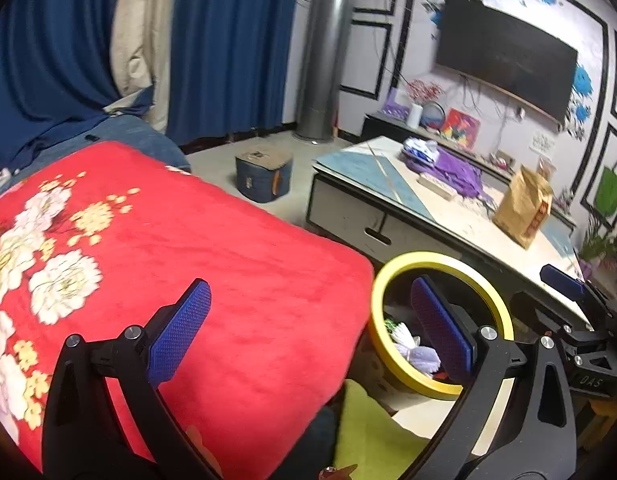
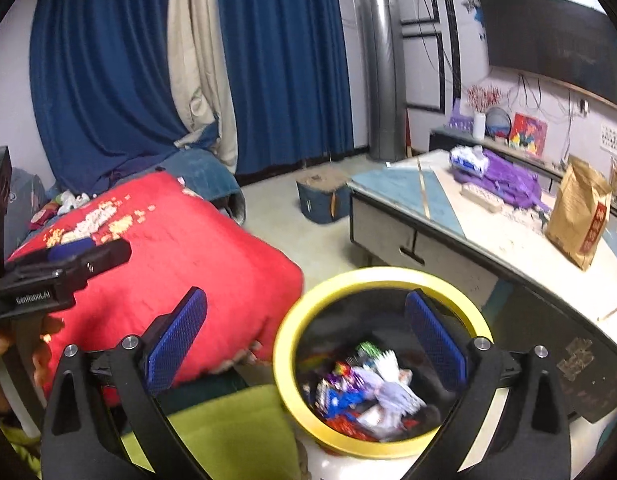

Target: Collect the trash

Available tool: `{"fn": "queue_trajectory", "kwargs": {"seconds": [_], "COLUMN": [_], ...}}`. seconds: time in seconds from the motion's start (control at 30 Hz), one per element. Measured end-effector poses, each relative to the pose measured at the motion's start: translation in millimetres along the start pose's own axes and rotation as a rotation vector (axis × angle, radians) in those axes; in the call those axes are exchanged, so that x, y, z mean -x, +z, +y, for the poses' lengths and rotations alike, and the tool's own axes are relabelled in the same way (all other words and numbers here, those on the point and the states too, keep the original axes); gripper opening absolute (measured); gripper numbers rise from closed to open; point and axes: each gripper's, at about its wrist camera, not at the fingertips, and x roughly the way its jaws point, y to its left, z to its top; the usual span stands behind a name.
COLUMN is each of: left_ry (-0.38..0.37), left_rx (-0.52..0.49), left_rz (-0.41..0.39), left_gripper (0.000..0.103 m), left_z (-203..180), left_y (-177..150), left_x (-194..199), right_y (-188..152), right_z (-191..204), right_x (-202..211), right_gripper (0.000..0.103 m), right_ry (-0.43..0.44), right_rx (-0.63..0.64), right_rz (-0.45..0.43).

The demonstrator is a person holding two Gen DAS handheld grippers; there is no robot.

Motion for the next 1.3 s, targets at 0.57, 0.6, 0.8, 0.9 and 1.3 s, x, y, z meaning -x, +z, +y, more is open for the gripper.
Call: {"fn": "queue_trajectory", "kwargs": {"seconds": [0.57,0.6,0.8,0.9,1.3], "left_ry": [0.143,0.137,0.101,0.097,0.095], "left_rx": [-0.015,-0.015,-0.032,-0.021,-0.023], "left_rz": [-0.158,-0.159,-0.156,-0.148,-0.154], "left_gripper": [0.092,0.092,0.092,0.092,0.092], "left_z": [37,37,33,34,32], "left_y": [-30,-32,-39,-40,-42], "left_x": [56,56,53,51,52], "right_y": [-31,-32,-33,-33,-34], "right_z": [58,59,58,57,53], "right_x": [27,26,23,26,25], "right_gripper": [0.097,0.097,0.097,0.097,0.097], "right_ry": [0.053,0.058,0.043,0.033,0.023], "right_rx": [0.083,0.086,0.090,0.088,0.072], "right_rz": [-0.243,-0.242,-0.247,-0.265,-0.257]}}
